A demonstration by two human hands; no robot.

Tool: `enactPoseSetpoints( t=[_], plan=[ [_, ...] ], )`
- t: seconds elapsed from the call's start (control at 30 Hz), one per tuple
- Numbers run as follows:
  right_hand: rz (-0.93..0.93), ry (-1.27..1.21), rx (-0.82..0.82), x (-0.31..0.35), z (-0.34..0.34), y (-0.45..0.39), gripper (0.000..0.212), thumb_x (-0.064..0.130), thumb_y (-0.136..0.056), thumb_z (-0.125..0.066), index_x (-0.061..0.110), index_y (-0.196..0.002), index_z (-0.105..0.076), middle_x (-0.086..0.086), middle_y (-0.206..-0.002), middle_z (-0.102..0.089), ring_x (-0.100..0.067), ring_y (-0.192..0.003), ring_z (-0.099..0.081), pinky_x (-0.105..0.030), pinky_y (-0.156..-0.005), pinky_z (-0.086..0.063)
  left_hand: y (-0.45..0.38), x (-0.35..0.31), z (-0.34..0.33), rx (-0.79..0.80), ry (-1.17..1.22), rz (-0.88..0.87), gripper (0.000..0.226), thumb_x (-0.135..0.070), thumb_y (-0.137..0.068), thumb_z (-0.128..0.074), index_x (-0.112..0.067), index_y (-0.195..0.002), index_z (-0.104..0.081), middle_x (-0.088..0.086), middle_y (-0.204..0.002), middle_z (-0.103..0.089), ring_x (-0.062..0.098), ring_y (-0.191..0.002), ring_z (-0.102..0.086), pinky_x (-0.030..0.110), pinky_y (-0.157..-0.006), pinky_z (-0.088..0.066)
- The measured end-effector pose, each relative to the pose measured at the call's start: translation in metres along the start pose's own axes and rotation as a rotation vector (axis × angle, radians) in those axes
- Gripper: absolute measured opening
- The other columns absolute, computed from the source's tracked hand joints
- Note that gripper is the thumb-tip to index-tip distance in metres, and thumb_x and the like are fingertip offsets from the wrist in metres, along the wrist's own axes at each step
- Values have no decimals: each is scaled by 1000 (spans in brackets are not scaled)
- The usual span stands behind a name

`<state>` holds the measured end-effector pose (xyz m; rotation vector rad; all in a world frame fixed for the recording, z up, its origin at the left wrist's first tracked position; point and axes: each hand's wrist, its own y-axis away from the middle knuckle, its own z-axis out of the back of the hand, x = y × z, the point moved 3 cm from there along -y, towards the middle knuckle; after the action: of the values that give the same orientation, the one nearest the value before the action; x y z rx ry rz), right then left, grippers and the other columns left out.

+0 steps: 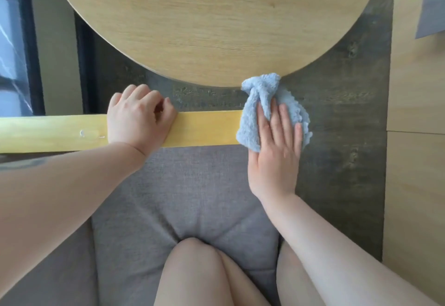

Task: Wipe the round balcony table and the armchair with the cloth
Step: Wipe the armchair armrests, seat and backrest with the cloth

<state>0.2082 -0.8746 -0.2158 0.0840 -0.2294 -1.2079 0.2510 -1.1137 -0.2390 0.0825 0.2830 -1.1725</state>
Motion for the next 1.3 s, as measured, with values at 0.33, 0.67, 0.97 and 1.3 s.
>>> enactPoseSetpoints(
  t=[0.33,0.67,0.97,1.3],
  plan=[
    [35,22,-14,-7,-1,5,64,23,-89,-39,18,-151,-24,-5,-158,-21,-21,-146,-14,-43,-119,-5,1,1,0,-60,-4,2,33,-24,-89,-48,-12,-58,-47,4,-62,-48,25,-63,-43,35,-60,-35],
    [125,23,46,-1,-4,18,68,19,-87,-41,21,-152,-19,-1,-158,-15,-19,-147,-9,-45,-119,-4,0,1,1,-27,-2,-26,33,-24,-90,-48,-12,-59,-48,4,-64,-48,25,-64,-43,33,-61,-31],
    [516,130,84,16,-6,7,68,18,-86,-42,21,-151,-21,-3,-156,-26,-20,-146,-17,-45,-118,-14,-3,-4,0,-20,26,25,30,-24,-86,-51,-13,-58,-52,4,-62,-51,27,-62,-47,34,-58,-35],
    [577,77,132,61,-11,18,67,19,-82,-38,16,-148,-31,-7,-154,-30,-24,-145,-19,-49,-116,-15,15,-6,12,71,154,157,35,-31,-89,-35,-14,-69,-59,3,-74,-57,29,-74,-53,36,-69,-38]
  ],
)
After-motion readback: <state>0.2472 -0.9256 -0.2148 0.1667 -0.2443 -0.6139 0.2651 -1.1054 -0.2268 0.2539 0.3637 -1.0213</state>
